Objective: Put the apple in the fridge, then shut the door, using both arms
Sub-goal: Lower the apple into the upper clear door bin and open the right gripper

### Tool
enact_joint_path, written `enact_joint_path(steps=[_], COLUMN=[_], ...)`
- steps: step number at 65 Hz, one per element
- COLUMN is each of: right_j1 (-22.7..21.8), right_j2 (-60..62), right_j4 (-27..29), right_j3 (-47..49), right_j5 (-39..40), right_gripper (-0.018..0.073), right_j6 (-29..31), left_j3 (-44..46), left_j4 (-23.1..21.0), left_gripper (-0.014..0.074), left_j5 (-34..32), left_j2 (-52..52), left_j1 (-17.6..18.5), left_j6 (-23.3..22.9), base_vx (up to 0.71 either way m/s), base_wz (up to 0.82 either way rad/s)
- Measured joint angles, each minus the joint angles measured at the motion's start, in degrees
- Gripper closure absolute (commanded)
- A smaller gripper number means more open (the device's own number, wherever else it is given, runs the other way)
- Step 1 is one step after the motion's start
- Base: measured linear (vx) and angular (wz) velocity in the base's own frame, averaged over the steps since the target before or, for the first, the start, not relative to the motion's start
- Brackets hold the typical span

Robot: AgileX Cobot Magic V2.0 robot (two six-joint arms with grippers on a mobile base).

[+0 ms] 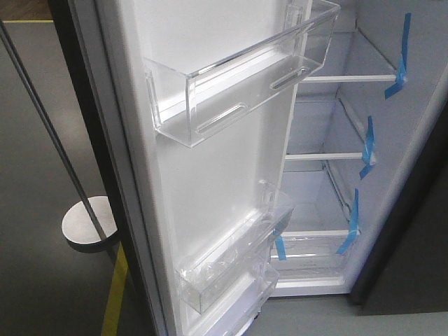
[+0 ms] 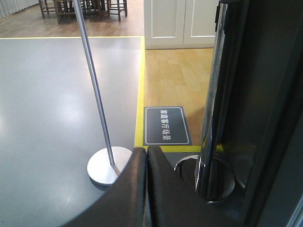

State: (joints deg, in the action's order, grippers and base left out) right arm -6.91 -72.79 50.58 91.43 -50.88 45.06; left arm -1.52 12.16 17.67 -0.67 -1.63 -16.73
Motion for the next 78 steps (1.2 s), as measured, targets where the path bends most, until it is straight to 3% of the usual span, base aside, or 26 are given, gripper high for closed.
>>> enact_joint_path(steps=[15, 30, 37, 46, 64, 78], right_j1=[9.14, 18.95, 21.65, 23.59, 24.93, 24.93], right_j2=[-12.95, -21.92, -24.73, -27.05, -27.73, -27.73], right_j4=[-2.16, -18.30, -23.20, -24.63, -26.20, -26.76], right_j3=[18.15, 26.15, 26.66, 26.66, 26.72, 26.83], right_j5=[-3.88, -5.61, -5.83, -6.39, -6.80, -7.30], right_gripper=[0.0468, 0.0431, 0.0393, 0.0296, -0.0024, -0.0065], right_j6=[-1.68, -11.38, -13.21, -13.70, -16.68, -16.87], left_j3=[0.00, 0.00, 0.00, 0.00, 0.00, 0.00], left_j4=[0.00, 0.00, 0.00, 0.00, 0.00, 0.00], left_gripper=[0.0601, 0.0601, 0.0601, 0.0601, 0.0601, 0.0601], left_j5=[0.00, 0.00, 0.00, 0.00, 0.00, 0.00], left_j2=[0.00, 0.00, 0.00, 0.00, 0.00, 0.00], left_j1=[0.00, 0.00, 0.00, 0.00, 0.00, 0.00], left_j6=[0.00, 0.00, 0.00, 0.00, 0.00, 0.00], base_vx=[0.00, 0.00, 0.00, 0.00, 0.00, 0.00], base_wz=[0.00, 0.00, 0.00, 0.00, 0.00, 0.00])
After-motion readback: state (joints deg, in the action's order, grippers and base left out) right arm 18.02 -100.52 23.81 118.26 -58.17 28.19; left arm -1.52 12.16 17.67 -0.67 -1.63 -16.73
